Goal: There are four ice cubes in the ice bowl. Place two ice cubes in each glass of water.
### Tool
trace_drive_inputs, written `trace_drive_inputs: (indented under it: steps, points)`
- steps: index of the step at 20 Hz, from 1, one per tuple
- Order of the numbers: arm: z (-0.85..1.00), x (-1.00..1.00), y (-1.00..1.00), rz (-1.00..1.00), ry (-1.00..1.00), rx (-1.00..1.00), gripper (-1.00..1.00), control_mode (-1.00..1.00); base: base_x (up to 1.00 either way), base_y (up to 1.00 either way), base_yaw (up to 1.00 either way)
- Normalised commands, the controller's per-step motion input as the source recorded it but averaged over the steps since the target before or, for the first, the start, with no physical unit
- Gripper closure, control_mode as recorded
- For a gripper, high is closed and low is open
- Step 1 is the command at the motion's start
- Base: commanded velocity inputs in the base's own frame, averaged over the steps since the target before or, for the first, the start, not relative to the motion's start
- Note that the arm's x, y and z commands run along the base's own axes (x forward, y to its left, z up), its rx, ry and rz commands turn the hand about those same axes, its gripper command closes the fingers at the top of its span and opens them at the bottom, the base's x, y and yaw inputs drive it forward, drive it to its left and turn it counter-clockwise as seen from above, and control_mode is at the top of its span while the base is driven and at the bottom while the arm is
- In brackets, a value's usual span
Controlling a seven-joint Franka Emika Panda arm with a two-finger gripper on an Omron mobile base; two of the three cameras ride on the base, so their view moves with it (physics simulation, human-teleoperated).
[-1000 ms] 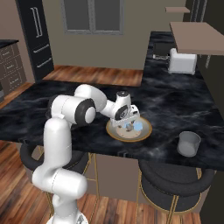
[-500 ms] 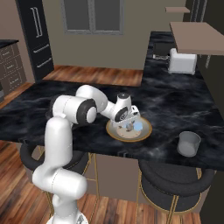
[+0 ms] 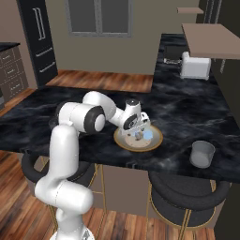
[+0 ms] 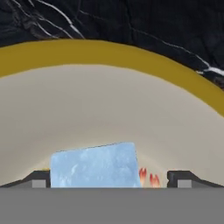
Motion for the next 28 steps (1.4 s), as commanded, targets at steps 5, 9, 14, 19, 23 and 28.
trace_drive_inputs:
  steps: [5,9,14,19,23,28]
  points:
    - [-0.45,0.25,0.40,0.03,0.08,0.01,1.00,-1.00,0.00,0.00,0.00]
    - [-0.53,0.04,0.35,0.02,0.10,0.00,1.00,-1.00,0.00,0.00,0.00]
    - [-0.25,-0.02,0.37,0.03,-0.01,0.01,1.00,-1.00,0.00,0.00,0.00]
    - [0.20,-0.44,0.27,0.02,-0.11,0.02,1.00,-1.00,0.00,0.00,0.00]
    - [0.78,-0.84,0.03,0.00,-0.10,0.00,1.00,-1.00,0.00,0.00,0.00]
    - [0.96,-1.00,0.31,0.04,-0.02,0.00,1.00,-1.00,0.00,0.00,0.00]
